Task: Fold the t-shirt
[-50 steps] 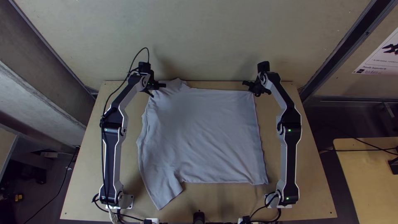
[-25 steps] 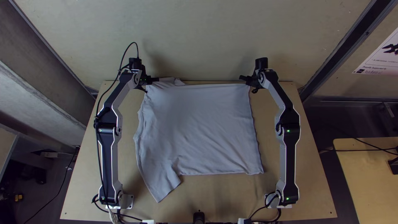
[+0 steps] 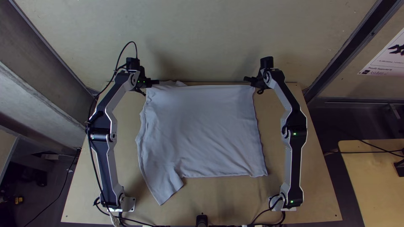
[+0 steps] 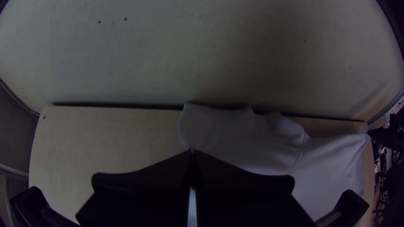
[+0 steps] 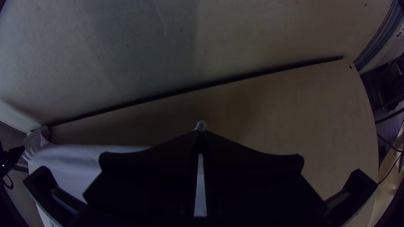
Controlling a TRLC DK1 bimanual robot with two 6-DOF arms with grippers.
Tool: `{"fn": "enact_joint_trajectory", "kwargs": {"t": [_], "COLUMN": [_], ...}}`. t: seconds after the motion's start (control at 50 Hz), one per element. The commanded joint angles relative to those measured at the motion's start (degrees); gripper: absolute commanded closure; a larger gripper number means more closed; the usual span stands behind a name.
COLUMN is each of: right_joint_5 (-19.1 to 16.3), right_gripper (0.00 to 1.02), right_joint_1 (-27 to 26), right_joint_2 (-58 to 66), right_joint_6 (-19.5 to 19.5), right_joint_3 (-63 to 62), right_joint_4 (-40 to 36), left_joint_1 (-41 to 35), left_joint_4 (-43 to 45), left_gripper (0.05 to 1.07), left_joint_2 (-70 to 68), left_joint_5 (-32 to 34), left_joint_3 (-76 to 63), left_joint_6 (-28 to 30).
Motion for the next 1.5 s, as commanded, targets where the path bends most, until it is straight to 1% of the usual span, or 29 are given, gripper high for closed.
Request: {"fn": "enact_joint_trajectory", "kwargs": {"t": [0.0,0.24,0.56,0.8,1.18,1.48], "right_joint_5": [1.16,2.39,5.73,7.93,9.07,9.60], "right_gripper": [1.00,1.00,1.00,1.00,1.00,1.00], "right_joint_1": [0.16,0.95,2.89,3.32,3.94,4.29], "right_joint_2": [-3.76,-5.43,-10.97,-15.80,-22.39,-24.68], "right_joint_6": [-0.77,-0.86,-0.94,-0.94,-0.77,-0.68], "right_joint_3": [-2.53,-4.55,-13.60,-20.72,-32.06,-39.53], "right_joint_4": [-0.81,-3.71,-3.71,-3.36,-0.73,2.70], "left_joint_1": [0.85,0.85,1.03,0.59,0.15,-0.82], "left_joint_4": [0.00,4.22,5.89,6.59,6.85,11.42], "left_gripper": [1.05,1.05,1.05,1.05,1.05,1.05], "left_joint_2": [-4.46,-12.20,-20.37,-25.64,-30.65,-35.31], "left_joint_5": [0.10,0.19,0.89,1.33,1.33,1.33], "left_joint_3": [-4.89,-16.50,-27.31,-33.55,-41.98,-52.18], "left_joint_6": [0.02,0.20,0.20,0.20,0.20,-0.33]}}
